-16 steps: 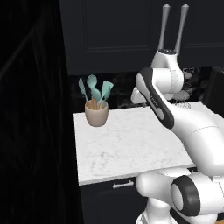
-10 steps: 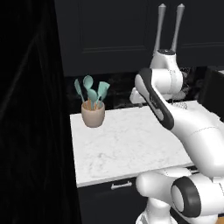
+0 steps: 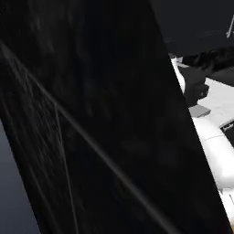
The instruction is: Navigate to the fridge.
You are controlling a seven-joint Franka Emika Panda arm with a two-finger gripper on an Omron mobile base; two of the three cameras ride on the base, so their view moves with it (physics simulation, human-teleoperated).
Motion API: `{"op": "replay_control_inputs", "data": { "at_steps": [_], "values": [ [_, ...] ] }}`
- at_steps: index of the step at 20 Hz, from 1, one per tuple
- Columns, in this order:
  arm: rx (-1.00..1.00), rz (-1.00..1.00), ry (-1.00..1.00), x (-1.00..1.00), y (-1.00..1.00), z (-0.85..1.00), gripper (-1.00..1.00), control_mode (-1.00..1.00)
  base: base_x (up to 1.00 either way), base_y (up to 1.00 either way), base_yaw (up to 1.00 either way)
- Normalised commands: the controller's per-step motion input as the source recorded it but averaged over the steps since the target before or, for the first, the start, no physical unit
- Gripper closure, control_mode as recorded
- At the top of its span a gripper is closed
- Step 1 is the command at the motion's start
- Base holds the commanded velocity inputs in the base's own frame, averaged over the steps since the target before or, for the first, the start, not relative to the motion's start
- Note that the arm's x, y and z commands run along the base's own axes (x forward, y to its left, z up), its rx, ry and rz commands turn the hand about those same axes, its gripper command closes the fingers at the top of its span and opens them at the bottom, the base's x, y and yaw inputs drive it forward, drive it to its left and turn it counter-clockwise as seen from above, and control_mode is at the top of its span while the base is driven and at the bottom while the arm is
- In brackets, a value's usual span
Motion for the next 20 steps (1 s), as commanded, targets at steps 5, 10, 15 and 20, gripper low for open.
{"op": "replay_control_inputs", "data": {
  "at_steps": [5,10,15,20],
  "values": [
    [0.0,0.0,0.0,0.0,0.0,0.0,-1.0,1.0,0.01,-0.03,-0.99],
    [0.0,0.0,0.0,0.0,0.0,0.0,-1.0,1.0,0.01,-0.1,-0.96],
    [0.0,0.0,0.0,0.0,0.0,0.0,-1.0,1.0,0.14,-0.39,-0.87],
    [0.0,0.0,0.0,0.0,0.0,0.0,-1.0,1.0,0.55,-0.26,-0.78]
  ]
}}
